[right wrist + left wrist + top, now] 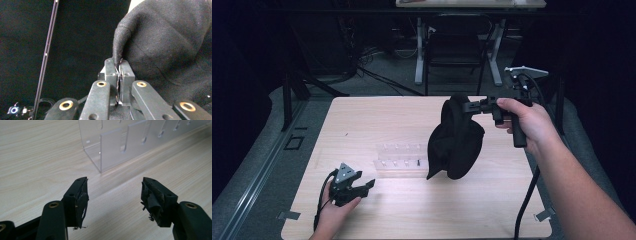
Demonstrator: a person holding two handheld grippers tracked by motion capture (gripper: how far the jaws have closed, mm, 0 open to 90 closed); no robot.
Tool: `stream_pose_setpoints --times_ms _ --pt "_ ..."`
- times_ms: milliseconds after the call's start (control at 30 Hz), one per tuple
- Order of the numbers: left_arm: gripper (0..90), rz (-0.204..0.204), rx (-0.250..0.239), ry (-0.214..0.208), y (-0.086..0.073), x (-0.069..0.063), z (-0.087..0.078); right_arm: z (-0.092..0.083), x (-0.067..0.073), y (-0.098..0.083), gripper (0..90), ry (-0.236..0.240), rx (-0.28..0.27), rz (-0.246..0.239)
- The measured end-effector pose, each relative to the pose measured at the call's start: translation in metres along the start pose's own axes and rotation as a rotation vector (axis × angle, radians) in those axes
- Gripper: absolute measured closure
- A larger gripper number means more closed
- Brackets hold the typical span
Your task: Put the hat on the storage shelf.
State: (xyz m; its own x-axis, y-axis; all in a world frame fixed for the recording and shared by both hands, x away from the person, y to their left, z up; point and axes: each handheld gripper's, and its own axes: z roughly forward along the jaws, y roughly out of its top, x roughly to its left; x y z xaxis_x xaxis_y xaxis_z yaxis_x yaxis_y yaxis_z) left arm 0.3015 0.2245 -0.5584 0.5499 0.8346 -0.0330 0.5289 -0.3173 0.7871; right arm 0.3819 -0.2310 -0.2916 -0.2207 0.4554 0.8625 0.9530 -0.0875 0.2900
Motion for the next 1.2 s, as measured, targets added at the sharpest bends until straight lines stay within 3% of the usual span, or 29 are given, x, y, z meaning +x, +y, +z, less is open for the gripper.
stream_pose_setpoints --times_ms 433,733,1200 --pt "38.9 0.000 -0.002 -0.002 0.000 0.000 0.000 0.013 -0.002 0.017 87.8 -0.020 -0.040 -0.008" --pt "38.9 -0.001 -0.005 -0.004 0.000 0.000 0.000 0.029 0.001 0.024 87.8 -0.045 -0.060 -0.054" --pt "38.9 -0.002 -0.007 -0.005 0.000 0.001 0.000 0.048 -0.006 0.037 87.8 -0.043 -0.079 -0.049"
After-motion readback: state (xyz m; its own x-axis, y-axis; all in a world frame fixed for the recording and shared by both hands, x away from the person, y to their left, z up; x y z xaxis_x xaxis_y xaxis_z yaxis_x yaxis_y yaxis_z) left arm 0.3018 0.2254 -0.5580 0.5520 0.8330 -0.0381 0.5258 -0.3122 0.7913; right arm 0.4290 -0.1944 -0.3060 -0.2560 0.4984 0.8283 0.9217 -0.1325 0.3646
